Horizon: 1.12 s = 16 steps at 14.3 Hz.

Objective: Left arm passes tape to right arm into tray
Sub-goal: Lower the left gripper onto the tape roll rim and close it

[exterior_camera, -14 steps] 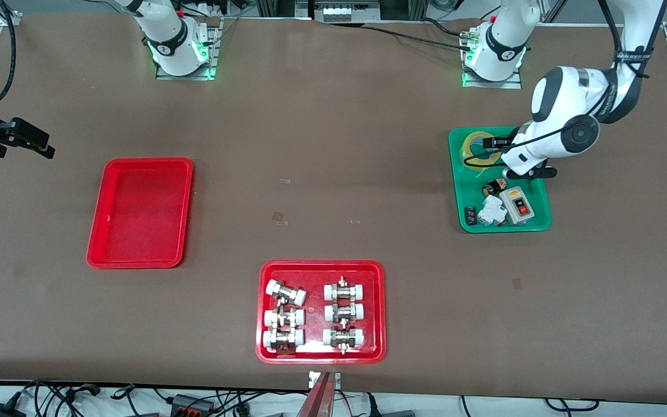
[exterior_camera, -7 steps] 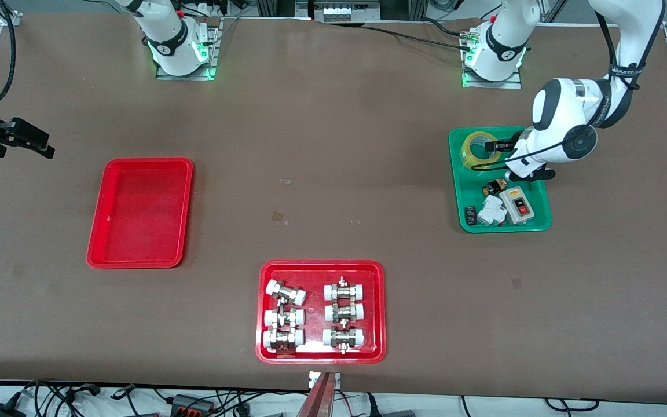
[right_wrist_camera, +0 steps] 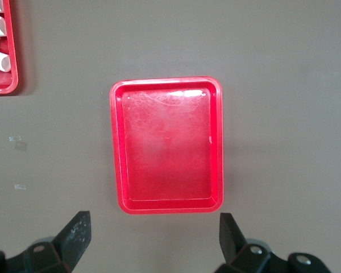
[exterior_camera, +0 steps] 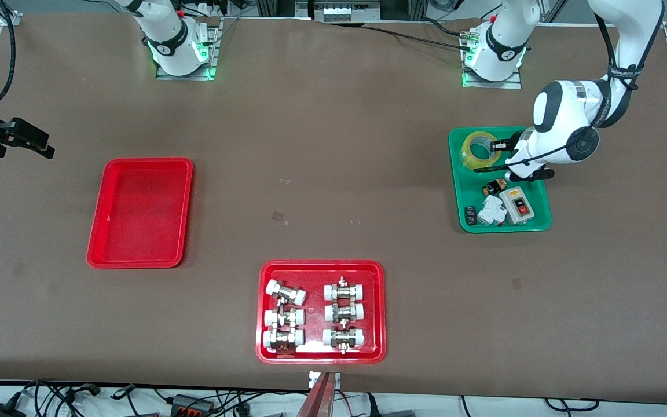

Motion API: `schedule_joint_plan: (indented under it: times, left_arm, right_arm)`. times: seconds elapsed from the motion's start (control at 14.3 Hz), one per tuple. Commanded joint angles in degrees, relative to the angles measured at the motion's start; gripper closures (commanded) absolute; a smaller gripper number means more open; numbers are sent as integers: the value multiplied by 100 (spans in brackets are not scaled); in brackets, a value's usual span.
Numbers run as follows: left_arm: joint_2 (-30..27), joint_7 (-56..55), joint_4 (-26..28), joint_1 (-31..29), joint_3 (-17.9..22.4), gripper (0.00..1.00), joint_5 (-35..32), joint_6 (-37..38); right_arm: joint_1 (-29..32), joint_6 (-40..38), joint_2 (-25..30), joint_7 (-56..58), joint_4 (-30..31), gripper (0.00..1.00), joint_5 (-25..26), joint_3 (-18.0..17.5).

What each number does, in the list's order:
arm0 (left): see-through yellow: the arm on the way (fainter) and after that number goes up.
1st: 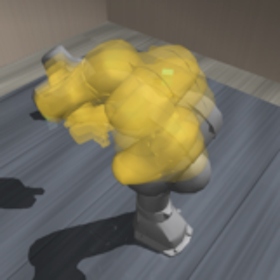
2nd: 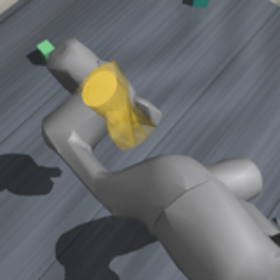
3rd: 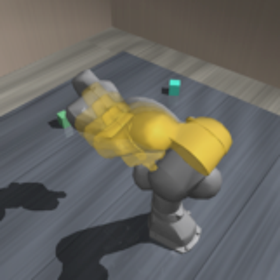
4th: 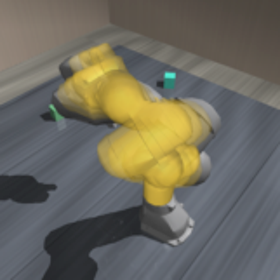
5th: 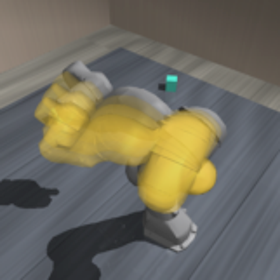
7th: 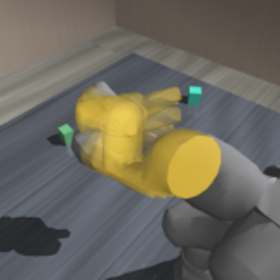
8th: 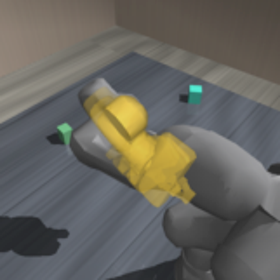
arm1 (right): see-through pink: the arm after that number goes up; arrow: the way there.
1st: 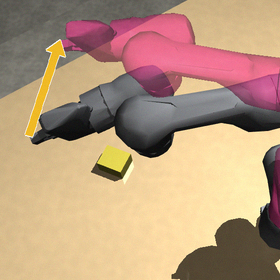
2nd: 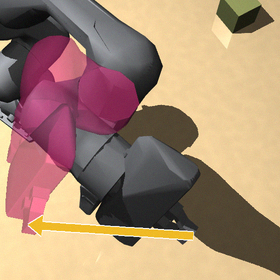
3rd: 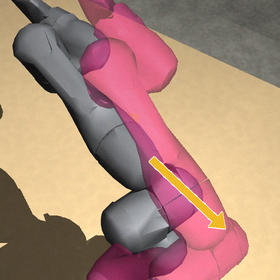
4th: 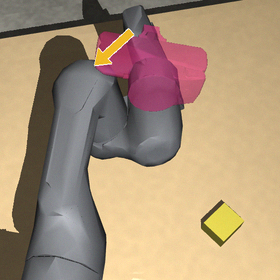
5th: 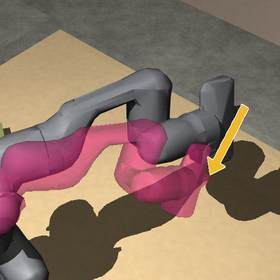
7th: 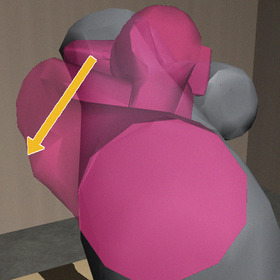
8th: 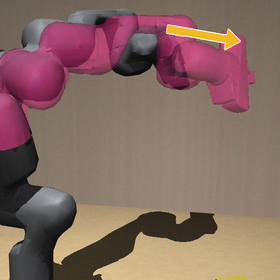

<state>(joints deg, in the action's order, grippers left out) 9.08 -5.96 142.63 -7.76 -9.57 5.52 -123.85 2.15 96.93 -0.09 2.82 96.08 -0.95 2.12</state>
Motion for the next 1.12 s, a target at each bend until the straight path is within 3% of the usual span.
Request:
schedule_joint_plan:
  times: [0.0, 0.28, 0.56, 0.77, 1.05]
  left_arm:
    - [41, 156, 37, -33, -37, 71, 160, -69]
    - [50, 156, 20, -15, -37, 92, 204, -16]
    - [-47, 156, -435, 20, -203, 99, 204, 675]
    - [14, 147, -1821, 37, -221, 99, 204, 2333]
    - [67, 130, -3509, 265, -343, 99, 308, 3883]
  right_arm:
    - [-13, -42, 88, 61, 51, 0, 8, 43]
    - [-13, -42, 88, 61, 51, 0, 8, 51]
    - [-13, -42, 88, 61, 60, 0, 8, 51]
    - [-13, -42, 88, 69, 60, 0, 8, 60]
    - [-22, -51, 88, 69, 60, 0, 8, 60]
